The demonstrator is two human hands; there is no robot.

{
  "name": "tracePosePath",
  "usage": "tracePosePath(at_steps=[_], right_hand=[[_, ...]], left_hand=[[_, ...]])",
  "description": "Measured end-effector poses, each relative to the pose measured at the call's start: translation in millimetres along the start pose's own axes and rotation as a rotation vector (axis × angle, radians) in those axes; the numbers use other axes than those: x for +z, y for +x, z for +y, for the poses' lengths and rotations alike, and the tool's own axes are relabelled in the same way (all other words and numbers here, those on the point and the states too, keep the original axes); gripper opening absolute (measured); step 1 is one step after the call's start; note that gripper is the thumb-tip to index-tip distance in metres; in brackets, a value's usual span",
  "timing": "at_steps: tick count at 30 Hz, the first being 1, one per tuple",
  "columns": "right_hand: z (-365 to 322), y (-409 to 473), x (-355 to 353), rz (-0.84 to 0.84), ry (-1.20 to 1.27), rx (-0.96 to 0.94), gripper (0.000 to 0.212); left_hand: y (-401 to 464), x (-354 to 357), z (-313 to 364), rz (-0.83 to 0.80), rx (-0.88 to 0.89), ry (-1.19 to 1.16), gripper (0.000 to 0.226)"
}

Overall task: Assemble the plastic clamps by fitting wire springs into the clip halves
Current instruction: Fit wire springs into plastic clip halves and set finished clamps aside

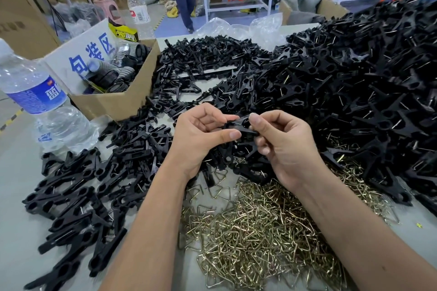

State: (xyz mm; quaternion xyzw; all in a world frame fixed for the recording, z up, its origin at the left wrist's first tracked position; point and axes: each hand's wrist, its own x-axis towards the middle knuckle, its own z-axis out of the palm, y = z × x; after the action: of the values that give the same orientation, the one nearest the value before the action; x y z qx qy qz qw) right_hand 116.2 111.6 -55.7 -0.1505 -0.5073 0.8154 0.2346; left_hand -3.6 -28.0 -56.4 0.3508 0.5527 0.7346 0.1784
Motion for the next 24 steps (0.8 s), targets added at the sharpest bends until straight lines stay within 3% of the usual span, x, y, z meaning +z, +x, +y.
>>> tracePosePath(at_steps=[4,8,16,24], right_hand=[[-4.2,-1.2,-1.0,-0.228,0.094,0.221,0.042],[-8.4,-3.2,-2.8,-0.424,0.142,0.249,0.04],[-7.0,-2.2,-3.7,-0.566,0.53,0.435,0.042],[-7.1,-1.6,-3.9,-0.576,0.789,0.572,0.037]], left_hand=[[-1.3,2.0,0.8,-0.028,-0.021,-0.087,0.028],[-1.6,4.6,4.9,-0.064,-0.039,-0.142,0.032],[-2.5,2.9,10.2,-0.1,-0.061,-0.194,0.023],[-0.7,3.0,7.0,-0.041,-0.006,-0.055,0.041]])
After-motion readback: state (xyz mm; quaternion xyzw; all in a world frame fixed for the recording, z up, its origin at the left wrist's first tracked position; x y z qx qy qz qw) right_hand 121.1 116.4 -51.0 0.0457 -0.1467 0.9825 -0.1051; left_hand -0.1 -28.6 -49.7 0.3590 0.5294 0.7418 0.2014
